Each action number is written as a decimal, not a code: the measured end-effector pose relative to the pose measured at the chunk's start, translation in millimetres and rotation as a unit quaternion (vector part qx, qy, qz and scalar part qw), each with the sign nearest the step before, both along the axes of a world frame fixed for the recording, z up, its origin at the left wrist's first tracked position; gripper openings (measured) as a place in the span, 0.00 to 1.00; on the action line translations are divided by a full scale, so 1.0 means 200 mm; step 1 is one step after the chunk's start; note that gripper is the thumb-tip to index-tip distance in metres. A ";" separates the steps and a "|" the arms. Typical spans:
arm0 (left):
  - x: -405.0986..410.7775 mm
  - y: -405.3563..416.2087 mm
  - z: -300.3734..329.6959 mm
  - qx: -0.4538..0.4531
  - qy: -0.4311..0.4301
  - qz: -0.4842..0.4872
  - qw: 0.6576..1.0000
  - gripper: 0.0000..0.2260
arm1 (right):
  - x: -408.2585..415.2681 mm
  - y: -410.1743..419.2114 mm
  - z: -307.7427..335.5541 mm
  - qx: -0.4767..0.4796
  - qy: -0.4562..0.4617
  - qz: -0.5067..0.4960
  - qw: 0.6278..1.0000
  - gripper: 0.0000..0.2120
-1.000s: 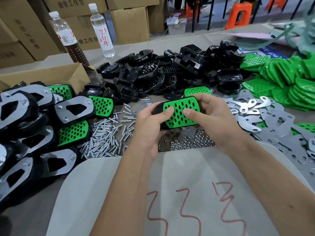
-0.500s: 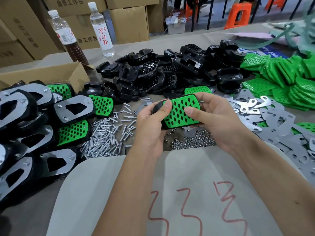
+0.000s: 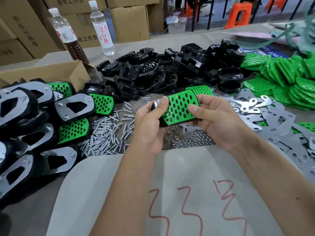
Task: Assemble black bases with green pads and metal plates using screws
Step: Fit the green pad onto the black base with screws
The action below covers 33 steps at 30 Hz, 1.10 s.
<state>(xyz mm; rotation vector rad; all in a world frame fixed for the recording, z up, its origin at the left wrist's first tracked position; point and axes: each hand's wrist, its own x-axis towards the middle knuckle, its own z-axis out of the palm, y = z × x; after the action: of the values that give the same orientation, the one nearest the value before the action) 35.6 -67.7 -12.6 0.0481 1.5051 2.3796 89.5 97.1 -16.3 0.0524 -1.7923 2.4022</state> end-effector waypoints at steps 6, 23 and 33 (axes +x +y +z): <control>0.00 0.02 -0.01 -0.065 0.039 0.055 0.996 0.08 | 0.00 -0.02 -0.01 0.001 -0.020 -0.010 1.000 0.11; -0.02 0.00 -0.02 -0.078 0.029 0.053 0.995 0.07 | 0.03 0.01 0.00 0.022 -0.016 0.057 0.998 0.20; -0.01 -0.02 0.04 -0.024 0.014 0.025 0.999 0.16 | 0.03 -0.05 0.01 0.036 0.072 0.004 0.997 0.18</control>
<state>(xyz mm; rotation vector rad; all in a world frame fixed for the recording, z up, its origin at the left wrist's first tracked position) 33.3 -71.0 -4.9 0.0347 1.5927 2.3901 94.7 87.1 -14.5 0.2355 -1.8160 2.2737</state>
